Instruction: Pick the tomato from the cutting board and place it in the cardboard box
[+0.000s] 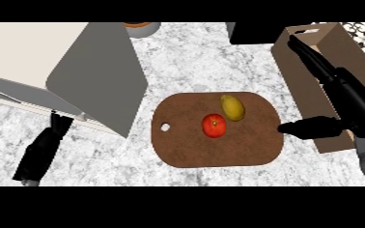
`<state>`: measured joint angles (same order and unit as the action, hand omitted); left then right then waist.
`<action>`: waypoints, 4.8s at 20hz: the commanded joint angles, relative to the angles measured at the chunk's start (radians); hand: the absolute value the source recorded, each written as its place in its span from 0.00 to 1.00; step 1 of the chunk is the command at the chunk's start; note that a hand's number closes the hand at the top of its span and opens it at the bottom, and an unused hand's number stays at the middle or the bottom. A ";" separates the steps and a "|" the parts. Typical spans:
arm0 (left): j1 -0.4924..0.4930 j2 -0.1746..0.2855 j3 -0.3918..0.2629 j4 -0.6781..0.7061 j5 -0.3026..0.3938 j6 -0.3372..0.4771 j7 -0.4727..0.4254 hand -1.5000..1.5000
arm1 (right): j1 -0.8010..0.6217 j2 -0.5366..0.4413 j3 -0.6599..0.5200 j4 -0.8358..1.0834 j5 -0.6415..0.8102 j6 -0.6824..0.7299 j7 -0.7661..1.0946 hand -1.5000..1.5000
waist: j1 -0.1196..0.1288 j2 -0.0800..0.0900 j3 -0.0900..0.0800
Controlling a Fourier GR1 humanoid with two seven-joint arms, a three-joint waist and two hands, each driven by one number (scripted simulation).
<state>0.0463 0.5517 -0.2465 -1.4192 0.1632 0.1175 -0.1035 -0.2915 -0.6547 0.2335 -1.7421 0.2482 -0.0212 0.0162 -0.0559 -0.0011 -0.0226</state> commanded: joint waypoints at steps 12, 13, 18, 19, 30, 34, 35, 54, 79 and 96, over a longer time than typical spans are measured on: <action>-0.228 0.007 0.001 -0.075 0.003 -0.073 -0.051 0.50 | -0.113 -0.049 0.342 -0.161 0.222 0.346 0.498 0.00 | 0.039 -0.010 0.016; -0.231 -0.022 -0.029 -0.058 -0.018 -0.061 -0.056 0.50 | -0.141 -0.054 0.349 -0.164 0.224 0.384 0.525 0.00 | 0.035 -0.007 0.016; -0.256 -0.028 -0.022 -0.057 -0.009 -0.059 -0.053 0.50 | -0.166 0.042 0.410 -0.183 0.219 0.452 0.709 0.00 | 0.031 -0.008 0.017; -0.243 -0.034 -0.029 -0.071 -0.008 -0.053 -0.044 0.50 | -0.164 0.059 0.424 -0.181 0.211 0.472 0.747 0.00 | 0.038 -0.010 0.018; -0.237 -0.040 -0.039 -0.029 -0.016 -0.059 -0.086 0.50 | -0.214 0.231 0.528 -0.113 0.305 0.487 0.963 0.00 | 0.046 -0.006 0.021; -0.280 -0.028 -0.027 -0.026 -0.012 -0.065 -0.070 0.50 | -0.249 0.282 0.523 -0.031 0.334 0.469 0.963 0.00 | 0.050 -0.001 0.022; -0.260 -0.025 -0.028 -0.018 -0.015 -0.070 -0.099 0.50 | -0.226 0.259 0.518 -0.048 0.332 0.469 0.951 0.00 | 0.045 -0.003 0.022; -0.361 -0.050 -0.030 0.021 -0.002 -0.068 -0.042 0.50 | -0.236 0.351 0.530 0.156 0.419 0.434 0.878 0.00 | 0.053 -0.001 0.024; -0.333 -0.071 -0.065 0.022 -0.003 -0.057 -0.066 0.50 | -0.210 0.350 0.602 0.315 0.582 0.259 0.668 1.00 | 0.067 -0.006 0.025; -0.393 -0.046 -0.054 0.068 0.020 -0.095 -0.075 0.50 | -0.477 0.311 0.170 0.683 0.545 -0.052 0.616 1.00 | 0.108 0.019 0.026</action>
<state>-0.2097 0.4736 -0.3342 -1.2452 0.2018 0.0357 -0.1301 -0.6819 -0.3200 0.5007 -1.1477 0.7971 -0.0112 0.6470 0.0494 0.0355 -0.0217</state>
